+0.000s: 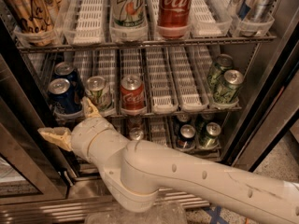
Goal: Pick pepsi can from middle shelf of fridge
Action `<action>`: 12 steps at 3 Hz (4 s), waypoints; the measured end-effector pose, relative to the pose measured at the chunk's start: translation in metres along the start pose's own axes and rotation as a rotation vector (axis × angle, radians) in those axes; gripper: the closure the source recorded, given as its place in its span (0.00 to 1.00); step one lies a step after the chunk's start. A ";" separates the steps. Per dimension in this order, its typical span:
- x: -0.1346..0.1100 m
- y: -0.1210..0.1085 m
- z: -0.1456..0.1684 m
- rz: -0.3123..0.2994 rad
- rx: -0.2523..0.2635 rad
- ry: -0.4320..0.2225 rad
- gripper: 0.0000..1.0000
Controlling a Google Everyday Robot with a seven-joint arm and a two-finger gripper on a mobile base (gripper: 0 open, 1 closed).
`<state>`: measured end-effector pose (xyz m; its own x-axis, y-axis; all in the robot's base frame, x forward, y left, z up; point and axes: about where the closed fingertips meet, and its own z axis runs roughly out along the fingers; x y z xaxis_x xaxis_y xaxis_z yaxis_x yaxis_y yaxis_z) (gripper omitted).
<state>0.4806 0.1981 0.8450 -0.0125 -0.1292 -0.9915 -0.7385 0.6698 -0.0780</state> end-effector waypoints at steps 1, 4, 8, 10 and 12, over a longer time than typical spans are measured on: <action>0.002 -0.002 0.030 -0.007 -0.016 0.012 0.24; 0.005 -0.037 0.055 -0.007 0.046 0.020 0.21; 0.005 -0.042 0.069 -0.003 0.050 0.016 0.84; -0.001 -0.037 0.063 -0.008 0.044 0.020 1.00; -0.008 -0.013 0.055 -0.035 -0.002 0.023 1.00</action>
Offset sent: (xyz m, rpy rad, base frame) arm 0.0095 0.0114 -0.0037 -0.0024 0.0085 0.0176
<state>0.5276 0.2306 0.8478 -0.0025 -0.1692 -0.9856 -0.7401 0.6631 -0.1120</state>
